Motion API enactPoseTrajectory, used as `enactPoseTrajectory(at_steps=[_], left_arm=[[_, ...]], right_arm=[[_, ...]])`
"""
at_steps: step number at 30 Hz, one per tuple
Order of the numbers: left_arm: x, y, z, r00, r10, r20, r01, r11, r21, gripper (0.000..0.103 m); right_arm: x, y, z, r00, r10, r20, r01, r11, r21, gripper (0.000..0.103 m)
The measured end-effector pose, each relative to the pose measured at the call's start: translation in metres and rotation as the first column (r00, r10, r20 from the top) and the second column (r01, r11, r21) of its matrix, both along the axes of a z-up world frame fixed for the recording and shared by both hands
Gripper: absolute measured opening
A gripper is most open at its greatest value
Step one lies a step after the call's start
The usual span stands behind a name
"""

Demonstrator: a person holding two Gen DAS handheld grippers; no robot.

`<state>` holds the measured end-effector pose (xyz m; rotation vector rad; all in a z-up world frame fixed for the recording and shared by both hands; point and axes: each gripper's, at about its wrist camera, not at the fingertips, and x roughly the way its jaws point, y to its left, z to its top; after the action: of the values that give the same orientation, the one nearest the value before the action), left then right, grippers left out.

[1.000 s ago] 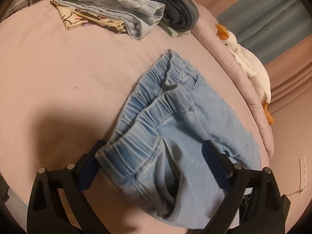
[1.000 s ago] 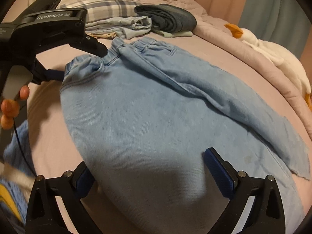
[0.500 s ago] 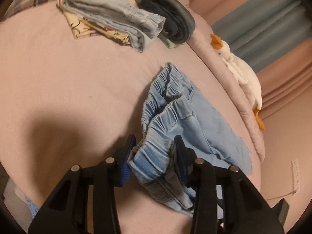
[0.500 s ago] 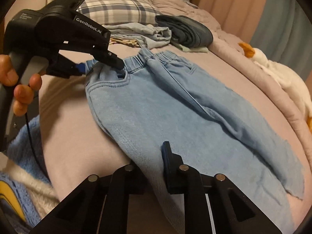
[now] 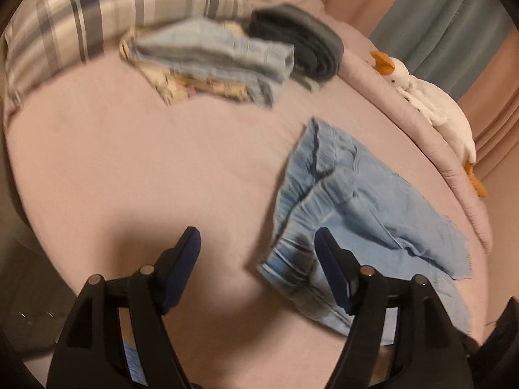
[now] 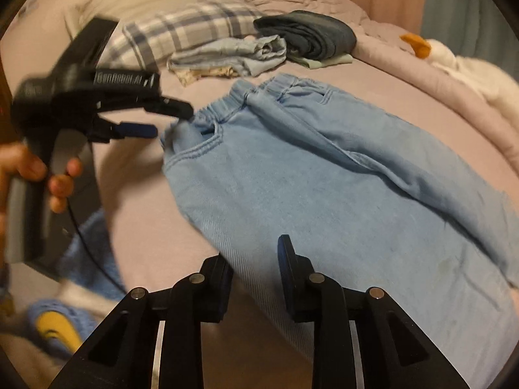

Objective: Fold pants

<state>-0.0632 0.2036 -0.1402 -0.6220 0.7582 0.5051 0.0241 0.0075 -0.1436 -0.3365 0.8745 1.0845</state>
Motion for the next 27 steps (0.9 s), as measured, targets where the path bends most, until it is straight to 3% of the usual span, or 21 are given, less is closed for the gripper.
enactPoseTrajectory(at_steps=[5, 7, 10, 12, 14, 16, 19, 21, 23, 27], left_arm=[[0.007, -0.011, 0.021, 0.998, -0.047, 0.037, 0.043, 0.993, 0.106, 0.074], [0.016, -0.025, 0.025, 0.991, -0.123, 0.05, 0.115, 0.985, 0.127, 0.074], [0.036, -0.046, 0.021, 0.97, -0.242, 0.031, 0.236, 0.962, 0.135, 0.074], [0.05, -0.062, 0.008, 0.948, -0.315, -0.029, 0.316, 0.938, 0.141, 0.074], [0.058, -0.074, -0.007, 0.93, -0.354, -0.104, 0.366, 0.918, 0.15, 0.074], [0.058, -0.083, -0.019, 0.916, -0.371, -0.155, 0.396, 0.899, 0.189, 0.074], [0.055, -0.097, -0.034, 0.886, -0.401, -0.235, 0.456, 0.846, 0.276, 0.076], [0.05, -0.106, -0.042, 0.863, -0.42, -0.28, 0.496, 0.808, 0.317, 0.081], [0.044, -0.104, -0.046, 0.854, -0.431, -0.291, 0.511, 0.797, 0.322, 0.083], [0.036, -0.094, -0.042, 0.857, -0.452, -0.247, 0.509, 0.82, 0.264, 0.083]], right_arm=[[0.023, -0.026, 0.017, 0.99, -0.084, -0.109, 0.096, 0.99, 0.105, 0.048], [0.031, -0.033, 0.021, 0.985, -0.14, -0.101, 0.151, 0.983, 0.108, 0.051], [0.044, -0.043, 0.024, 0.968, -0.183, -0.172, 0.21, 0.966, 0.153, 0.051], [0.049, -0.039, 0.021, 0.964, -0.221, -0.151, 0.24, 0.963, 0.122, 0.051], [0.048, -0.032, 0.01, 0.961, -0.264, -0.082, 0.267, 0.963, 0.03, 0.051], [0.046, -0.029, -0.002, 0.96, -0.27, -0.075, 0.269, 0.963, -0.032, 0.051], [0.035, -0.024, -0.022, 0.961, -0.266, -0.081, 0.257, 0.96, -0.108, 0.051], [0.028, -0.027, -0.025, 0.968, -0.247, -0.036, 0.241, 0.963, -0.122, 0.051], [0.019, -0.023, -0.024, 0.976, -0.217, -0.007, 0.214, 0.968, -0.133, 0.051], [0.024, -0.036, -0.02, 0.979, -0.19, -0.068, 0.181, 0.976, -0.121, 0.052]])
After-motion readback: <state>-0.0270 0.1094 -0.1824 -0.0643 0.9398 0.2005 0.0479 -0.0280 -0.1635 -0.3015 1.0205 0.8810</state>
